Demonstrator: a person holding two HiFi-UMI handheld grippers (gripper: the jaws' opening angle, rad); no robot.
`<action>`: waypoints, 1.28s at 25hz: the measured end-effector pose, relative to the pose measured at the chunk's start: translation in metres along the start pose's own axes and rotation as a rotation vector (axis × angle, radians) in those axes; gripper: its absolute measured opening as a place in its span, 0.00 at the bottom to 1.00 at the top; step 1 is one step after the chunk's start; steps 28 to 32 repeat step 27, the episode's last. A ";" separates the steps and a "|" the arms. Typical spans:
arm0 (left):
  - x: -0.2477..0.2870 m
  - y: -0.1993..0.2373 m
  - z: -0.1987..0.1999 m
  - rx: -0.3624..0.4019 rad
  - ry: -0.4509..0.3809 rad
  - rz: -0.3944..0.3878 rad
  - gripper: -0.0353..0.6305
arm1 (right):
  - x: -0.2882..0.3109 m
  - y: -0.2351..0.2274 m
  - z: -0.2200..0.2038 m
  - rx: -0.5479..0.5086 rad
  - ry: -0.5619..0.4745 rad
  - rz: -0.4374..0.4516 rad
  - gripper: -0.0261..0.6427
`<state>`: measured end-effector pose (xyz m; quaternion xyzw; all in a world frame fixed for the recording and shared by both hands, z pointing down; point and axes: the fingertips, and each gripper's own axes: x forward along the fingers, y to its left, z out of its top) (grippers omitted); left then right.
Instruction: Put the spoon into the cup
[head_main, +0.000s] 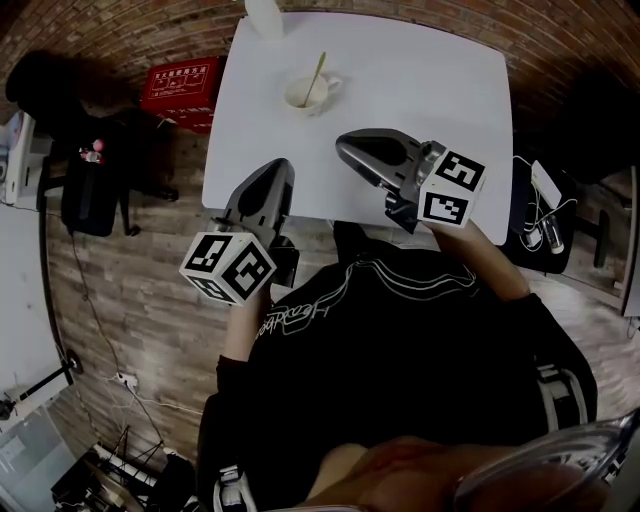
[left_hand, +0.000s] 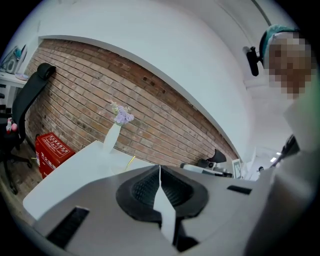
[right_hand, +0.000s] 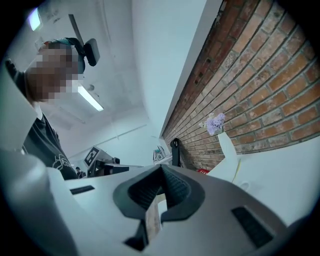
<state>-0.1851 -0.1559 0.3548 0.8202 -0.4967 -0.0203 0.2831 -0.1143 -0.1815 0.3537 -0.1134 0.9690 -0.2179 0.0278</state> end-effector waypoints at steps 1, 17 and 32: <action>-0.001 -0.003 0.000 0.002 -0.001 -0.002 0.06 | -0.002 0.001 -0.001 0.005 0.000 -0.004 0.03; -0.004 -0.012 0.000 0.004 -0.007 -0.016 0.06 | -0.010 0.006 -0.005 0.009 0.000 -0.032 0.03; 0.002 -0.002 0.002 -0.005 0.004 -0.014 0.06 | -0.002 -0.004 -0.002 0.021 0.002 -0.035 0.03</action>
